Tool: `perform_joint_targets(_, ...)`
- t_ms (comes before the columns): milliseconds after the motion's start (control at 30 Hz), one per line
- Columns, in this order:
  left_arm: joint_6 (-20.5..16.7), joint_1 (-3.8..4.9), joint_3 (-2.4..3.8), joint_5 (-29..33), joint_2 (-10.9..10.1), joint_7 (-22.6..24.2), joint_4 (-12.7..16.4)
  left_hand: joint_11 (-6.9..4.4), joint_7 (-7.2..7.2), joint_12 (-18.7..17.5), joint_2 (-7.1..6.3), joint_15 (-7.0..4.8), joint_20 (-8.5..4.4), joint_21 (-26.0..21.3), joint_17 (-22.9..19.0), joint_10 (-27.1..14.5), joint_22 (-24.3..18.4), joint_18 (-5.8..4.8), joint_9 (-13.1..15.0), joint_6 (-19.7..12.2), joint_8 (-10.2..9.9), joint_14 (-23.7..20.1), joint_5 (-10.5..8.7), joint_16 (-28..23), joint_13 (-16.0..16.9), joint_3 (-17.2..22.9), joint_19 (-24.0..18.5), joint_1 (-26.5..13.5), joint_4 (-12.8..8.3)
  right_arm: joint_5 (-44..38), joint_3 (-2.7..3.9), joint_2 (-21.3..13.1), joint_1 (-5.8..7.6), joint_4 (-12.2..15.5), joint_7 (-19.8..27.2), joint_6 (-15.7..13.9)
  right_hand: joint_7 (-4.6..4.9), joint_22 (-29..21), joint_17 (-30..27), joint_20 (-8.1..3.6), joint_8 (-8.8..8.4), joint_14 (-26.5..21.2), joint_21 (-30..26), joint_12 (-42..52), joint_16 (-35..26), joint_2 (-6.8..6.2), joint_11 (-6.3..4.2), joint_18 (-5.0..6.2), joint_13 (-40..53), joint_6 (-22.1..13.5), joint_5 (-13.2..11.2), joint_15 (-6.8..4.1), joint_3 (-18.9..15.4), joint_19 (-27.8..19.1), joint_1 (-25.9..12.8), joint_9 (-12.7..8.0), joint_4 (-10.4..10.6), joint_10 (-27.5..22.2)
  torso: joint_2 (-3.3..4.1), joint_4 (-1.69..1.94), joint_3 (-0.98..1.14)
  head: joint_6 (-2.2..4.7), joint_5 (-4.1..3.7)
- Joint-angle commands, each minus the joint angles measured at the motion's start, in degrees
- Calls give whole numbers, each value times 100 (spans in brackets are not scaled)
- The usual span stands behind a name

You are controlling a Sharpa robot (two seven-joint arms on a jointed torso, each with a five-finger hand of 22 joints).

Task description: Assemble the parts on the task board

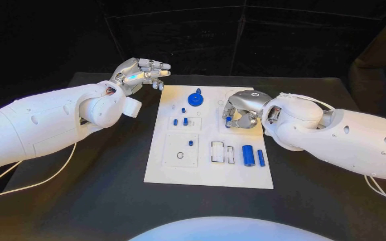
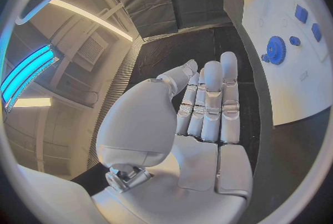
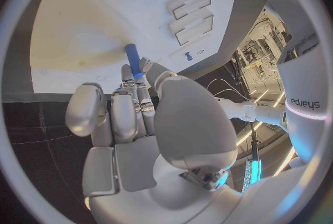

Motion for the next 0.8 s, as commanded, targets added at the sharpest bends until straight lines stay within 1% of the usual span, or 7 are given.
perform_joint_targets(33,42,11,5,21,-1,19,-1,6,11,38,72,2,-23,-10,-5,-46,-9,33,6,14,28,-42,26,-38,5,-37,-25,-2,-6,-36,6,-57,12,120,99,-576,3,7,13,-27,23,199,24,-26,28,28,-1,36,6,52,25,-32,57,10,62,9,-12,58,-5,2,-4,11,1)
perform_joint_targets(167,36,10,5,21,2,19,-12,6,11,38,72,2,-23,-10,-5,-46,-9,33,6,14,28,-42,26,-38,5,-37,-25,-2,-6,5,16,-216,22,377,73,-682,6,8,15,-28,23,200,26,-36,32,27,1,35,6,61,8,-32,72,10,61,10,-17,66,-10,0,-7,13,5)
perform_joint_targets(267,41,10,5,21,6,22,-14,6,11,38,72,2,-23,-10,-6,-47,-9,33,6,14,29,-42,26,-38,5,-37,-25,-2,-6,58,27,-315,49,571,58,-698,8,17,15,-28,21,200,31,-44,33,18,3,33,5,65,-11,-30,77,14,52,9,-17,71,-4,9,-8,22,7)
perform_joint_targets(433,42,10,5,21,14,22,-15,6,12,43,79,2,-23,-13,-10,-51,-11,34,5,11,29,-42,26,-38,5,-37,-25,-1,-5,121,36,-342,70,804,63,-719,8,17,15,-28,21,200,31,-44,33,18,3,33,5,65,-11,-30,77,14,52,9,-17,71,-2,9,-3,20,33)
perform_joint_targets(600,37,10,5,21,17,23,-10,6,12,43,79,2,-23,-13,-10,-51,-11,34,5,11,29,-42,26,-38,5,-37,-25,-1,-5,111,36,-126,75,946,121,-705,9,15,12,-27,17,199,30,-56,33,8,6,34,3,65,-22,-29,82,13,40,8,-16,71,1,1,-6,6,104)
perform_joint_targets(700,38,11,5,21,26,24,-1,6,12,43,79,2,-23,-13,-10,-51,-11,34,5,11,29,-42,26,-38,5,-37,-25,-1,-5,58,32,122,68,940,197,-678,11,9,10,-27,13,199,27,-67,33,3,9,34,2,62,-26,-27,87,11,32,6,-15,67,2,10,-6,-14,135)
perform_joint_targets(800,39,11,5,21,37,26,7,6,12,43,79,2,-23,-13,-10,-51,-11,34,5,11,29,-42,26,-38,5,-37,-25,-1,-5,-4,27,385,20,884,289,-653,11,7,8,-26,8,198,26,-79,33,5,10,35,-1,59,-23,-26,99,10,32,4,-16,61,6,4,-4,-28,164)
